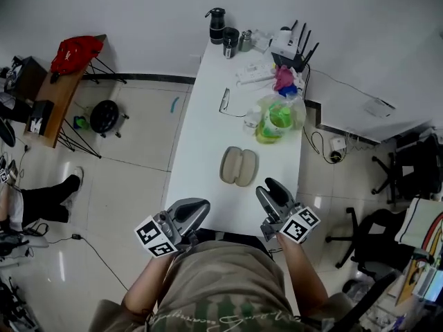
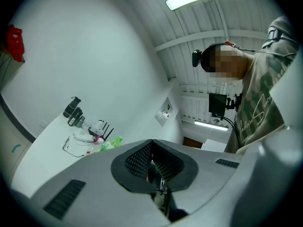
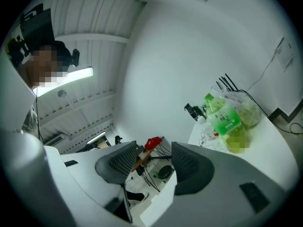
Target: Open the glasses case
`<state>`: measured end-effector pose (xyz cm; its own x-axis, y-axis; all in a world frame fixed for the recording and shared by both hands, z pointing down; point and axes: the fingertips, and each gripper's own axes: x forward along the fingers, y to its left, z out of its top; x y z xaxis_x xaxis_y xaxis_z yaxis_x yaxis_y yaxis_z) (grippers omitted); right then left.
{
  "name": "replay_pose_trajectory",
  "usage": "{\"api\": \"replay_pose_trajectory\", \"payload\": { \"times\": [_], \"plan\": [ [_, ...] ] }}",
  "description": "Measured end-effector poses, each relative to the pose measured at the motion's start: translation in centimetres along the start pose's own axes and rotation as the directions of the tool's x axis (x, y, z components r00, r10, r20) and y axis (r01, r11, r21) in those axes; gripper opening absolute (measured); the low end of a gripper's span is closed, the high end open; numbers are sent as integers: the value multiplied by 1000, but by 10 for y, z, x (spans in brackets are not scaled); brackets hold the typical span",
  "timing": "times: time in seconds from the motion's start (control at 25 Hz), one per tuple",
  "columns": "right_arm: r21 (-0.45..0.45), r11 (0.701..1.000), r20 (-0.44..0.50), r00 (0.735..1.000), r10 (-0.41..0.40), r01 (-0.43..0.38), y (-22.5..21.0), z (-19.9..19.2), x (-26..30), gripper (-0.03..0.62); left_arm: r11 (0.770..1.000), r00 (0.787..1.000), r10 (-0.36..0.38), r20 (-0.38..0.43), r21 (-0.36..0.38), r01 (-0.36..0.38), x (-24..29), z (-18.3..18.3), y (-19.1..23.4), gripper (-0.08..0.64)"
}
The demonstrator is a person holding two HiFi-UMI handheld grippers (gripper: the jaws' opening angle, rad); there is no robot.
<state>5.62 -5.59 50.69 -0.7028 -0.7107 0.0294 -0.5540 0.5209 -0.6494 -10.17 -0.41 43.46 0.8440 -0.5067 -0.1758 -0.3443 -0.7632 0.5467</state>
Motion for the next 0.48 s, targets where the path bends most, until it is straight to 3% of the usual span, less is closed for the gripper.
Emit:
{"api": "replay_pose_trajectory", "payload": {
  "times": [0.08,0.16,0.24,0.28,0.4,0.48],
  "plan": [
    [-61,997,13,999,46,-45,33,9,0,236,998,998,-55,15,-17,56,4,1,-6,6],
    [-144,987,28,997,77,-72,64,17,0,105,994,994,-107,24,-32,108,7,2,-11,6],
    [-220,972,36,995,88,-78,88,21,2,68,989,989,-149,10,-19,149,8,2,-14,6],
    [-261,962,26,996,90,-81,98,20,3,19,986,986,-167,-3,-11,167,8,-1,-15,6],
    [-352,932,-26,996,84,-88,125,10,5,12,976,976,-215,-37,-33,214,4,-13,-16,6],
    [-360,929,-25,996,83,-86,138,-1,17,11,969,969,-242,-56,-61,239,-9,-13,-12,6]
  ]
}}
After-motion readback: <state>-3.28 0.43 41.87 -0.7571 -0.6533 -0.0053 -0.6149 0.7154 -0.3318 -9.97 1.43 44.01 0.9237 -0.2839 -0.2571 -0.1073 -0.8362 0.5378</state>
